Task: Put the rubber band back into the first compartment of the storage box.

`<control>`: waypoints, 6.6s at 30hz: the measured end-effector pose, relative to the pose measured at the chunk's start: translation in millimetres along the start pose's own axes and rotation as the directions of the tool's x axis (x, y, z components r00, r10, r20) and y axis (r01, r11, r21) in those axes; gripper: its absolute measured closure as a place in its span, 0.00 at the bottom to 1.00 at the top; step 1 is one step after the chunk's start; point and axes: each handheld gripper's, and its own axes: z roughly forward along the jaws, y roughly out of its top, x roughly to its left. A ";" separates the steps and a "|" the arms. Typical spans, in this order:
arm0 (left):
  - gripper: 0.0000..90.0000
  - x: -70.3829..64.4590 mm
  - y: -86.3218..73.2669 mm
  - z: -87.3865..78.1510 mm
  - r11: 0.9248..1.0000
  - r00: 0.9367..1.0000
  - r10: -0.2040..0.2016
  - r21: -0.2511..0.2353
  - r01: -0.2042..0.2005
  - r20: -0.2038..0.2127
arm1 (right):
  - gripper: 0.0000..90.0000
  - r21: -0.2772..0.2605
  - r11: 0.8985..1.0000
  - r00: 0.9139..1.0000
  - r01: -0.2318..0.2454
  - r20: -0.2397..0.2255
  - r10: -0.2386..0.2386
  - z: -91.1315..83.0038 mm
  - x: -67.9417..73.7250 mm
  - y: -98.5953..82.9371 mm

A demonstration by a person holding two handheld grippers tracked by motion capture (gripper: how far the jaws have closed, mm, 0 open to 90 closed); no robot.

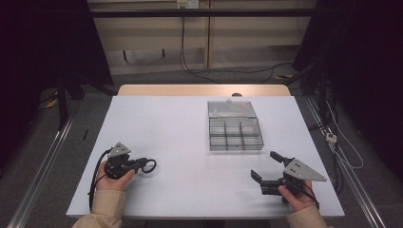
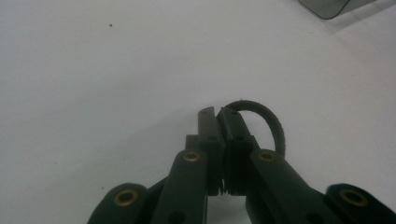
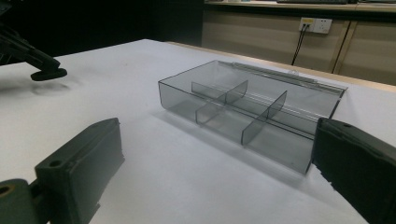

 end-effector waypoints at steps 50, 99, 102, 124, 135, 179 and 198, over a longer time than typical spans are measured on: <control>0.98 -17.1 75.2 49.4 0.999 0.996 -0.003 -0.036 0.006 0.091 | 0.02 0.007 1.000 1.000 -0.021 -0.022 0.021 1.6 -1.1 -1.0; 0.98 -33.3 117.7 97.4 0.999 0.995 -0.008 -0.037 0.012 0.095 | 0.02 0.003 1.000 0.999 -0.024 -0.032 0.024 1.4 -1.5 -0.5; 0.98 -33.6 119.4 99.8 0.999 0.996 -0.011 -0.039 0.014 0.094 | 0.02 0.001 1.000 0.999 -0.026 -0.031 0.026 1.4 -1.5 -0.4; 0.98 -36.9 132.1 111.1 0.999 0.995 -0.012 -0.043 0.017 0.100 | 0.02 -0.001 1.000 0.999 -0.025 -0.035 0.025 1.4 -1.5 0.0; 0.98 -41.7 140.7 115.3 0.999 0.993 -0.005 -0.043 0.010 0.121 | 0.02 -0.001 1.000 0.999 -0.023 -0.039 0.023 1.4 -1.1 0.1; 0.98 -60.2 168.9 137.6 0.999 0.990 0.032 -0.048 -0.026 0.135 | 0.03 -0.002 1.000 0.999 -0.024 -0.046 0.023 0.7 -1.1 0.6; 0.98 -66.4 177.4 148.2 0.998 0.990 0.037 -0.047 -0.031 0.139 | 0.03 -0.006 1.000 0.998 -0.025 -0.051 0.024 0.8 -0.8 0.8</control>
